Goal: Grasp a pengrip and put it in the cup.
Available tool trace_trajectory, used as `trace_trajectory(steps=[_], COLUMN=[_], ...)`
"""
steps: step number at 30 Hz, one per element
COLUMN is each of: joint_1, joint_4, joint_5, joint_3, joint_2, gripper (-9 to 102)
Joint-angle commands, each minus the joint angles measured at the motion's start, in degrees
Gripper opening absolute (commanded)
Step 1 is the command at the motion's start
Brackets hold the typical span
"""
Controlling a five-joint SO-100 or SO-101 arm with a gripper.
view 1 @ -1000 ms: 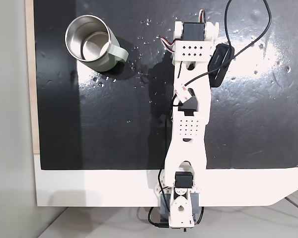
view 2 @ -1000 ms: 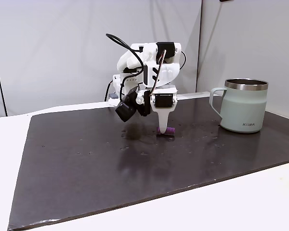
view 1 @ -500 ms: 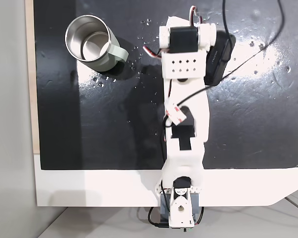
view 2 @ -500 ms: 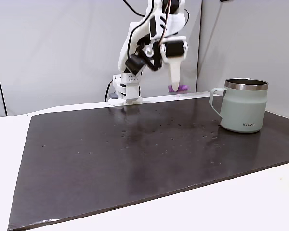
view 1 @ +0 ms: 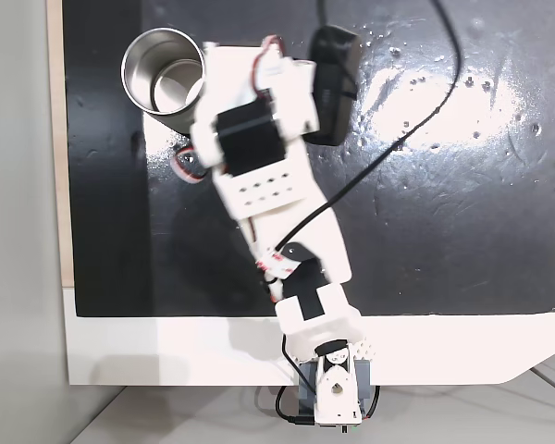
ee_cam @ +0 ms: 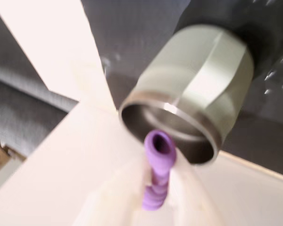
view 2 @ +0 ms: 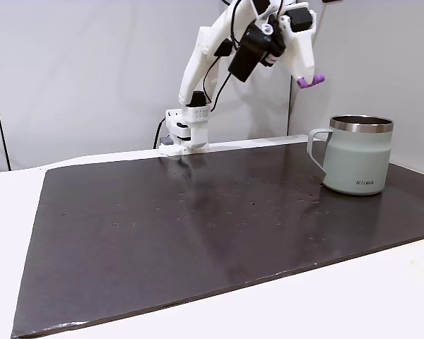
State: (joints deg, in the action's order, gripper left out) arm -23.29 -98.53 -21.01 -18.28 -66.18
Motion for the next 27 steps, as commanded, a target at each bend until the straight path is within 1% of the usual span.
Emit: trace_trajectory(steps=[1, 4, 8, 13, 21, 22, 23, 24, 27], joint_1=[-3.6, -5.8, -7.73, -7.65, -6.33, -6.15, -5.98, -5.98, -5.89], joint_4=[6.06, 9.14, 10.28, 11.95, 11.78, 11.78, 11.78, 11.78, 11.69], joint_5=[-0.88, 0.18, 1.93, 2.99, 3.96, 4.48, 5.01, 5.45, 7.47], joint_3=[4.57, 4.66, 4.66, 5.1, 7.82, 7.82, 7.82, 7.82, 7.65], joint_2=[-1.14, 1.58, 4.57, 7.56, 10.9, 10.81, 10.72, 10.63, 10.63], gripper=[0, 0, 0, 0, 0, 5, 12, 17, 30])
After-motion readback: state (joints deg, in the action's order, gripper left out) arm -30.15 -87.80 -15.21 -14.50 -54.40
